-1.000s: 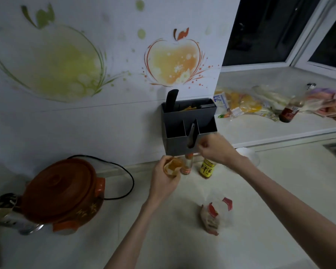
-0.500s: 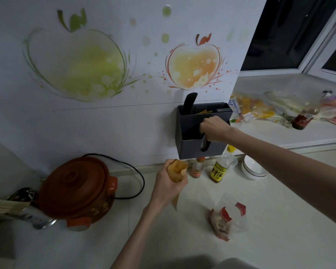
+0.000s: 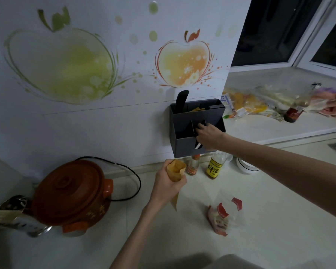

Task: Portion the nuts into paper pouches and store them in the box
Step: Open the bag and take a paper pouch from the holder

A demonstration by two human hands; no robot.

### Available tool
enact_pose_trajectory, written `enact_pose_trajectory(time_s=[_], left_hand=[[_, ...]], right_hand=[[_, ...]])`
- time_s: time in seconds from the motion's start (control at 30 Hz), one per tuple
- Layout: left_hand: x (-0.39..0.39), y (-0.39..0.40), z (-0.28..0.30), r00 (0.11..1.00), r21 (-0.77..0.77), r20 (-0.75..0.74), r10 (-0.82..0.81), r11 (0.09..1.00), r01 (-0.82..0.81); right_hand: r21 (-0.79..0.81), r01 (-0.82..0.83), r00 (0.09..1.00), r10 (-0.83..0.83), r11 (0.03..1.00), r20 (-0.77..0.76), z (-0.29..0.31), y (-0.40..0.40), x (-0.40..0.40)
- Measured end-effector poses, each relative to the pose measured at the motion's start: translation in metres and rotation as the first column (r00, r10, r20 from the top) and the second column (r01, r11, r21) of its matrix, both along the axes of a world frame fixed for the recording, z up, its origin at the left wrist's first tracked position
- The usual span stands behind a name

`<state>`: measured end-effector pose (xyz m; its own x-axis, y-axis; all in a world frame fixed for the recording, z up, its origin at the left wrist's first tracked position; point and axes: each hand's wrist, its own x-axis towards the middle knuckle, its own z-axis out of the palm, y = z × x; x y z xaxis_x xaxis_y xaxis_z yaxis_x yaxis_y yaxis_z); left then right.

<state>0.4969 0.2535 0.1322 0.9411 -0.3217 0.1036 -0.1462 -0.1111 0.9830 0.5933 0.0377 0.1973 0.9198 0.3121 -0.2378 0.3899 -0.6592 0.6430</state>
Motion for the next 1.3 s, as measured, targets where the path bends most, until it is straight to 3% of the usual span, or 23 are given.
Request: enact_pose_trajectory(time_s=[0.4,0.8,1.0,1.07,1.17,1.3], left_hand=[[-0.019,-0.009,-0.012,0.993,0.044,-0.099,0.067,0.997,-0.063],[-0.023,-0.067,-0.01,0.989,0.106,-0.128,0.069,0.993,-0.055],[-0.03,-0.104,-0.022,0.98,0.167,-0.182,0.077,0.985,-0.047],[-0.035,-0.108,-0.03,0.968,0.207,-0.235,0.082,0.978,-0.032],[-0.043,-0.11,-0.043,0.936,0.282,-0.324,0.139,0.958,-0.045],[-0.059,-0.113,-0.056,0.89,0.3,-0.385,0.246,0.945,-0.131]], right_hand=[[0.156,0.042,0.999,-0.046,0.987,0.021,0.003,0.003,-0.01],[0.217,-0.19,0.97,0.149,0.957,0.193,0.031,-0.026,-0.019],[0.354,-0.182,0.955,0.079,0.917,0.286,0.048,-0.058,-0.05],[0.498,-0.121,0.97,-0.004,0.859,0.243,0.041,-0.073,-0.064],[0.757,0.128,0.976,-0.218,0.641,0.02,0.021,-0.093,-0.084],[0.848,0.408,0.904,-0.282,0.339,-0.322,-0.01,-0.118,-0.116]])
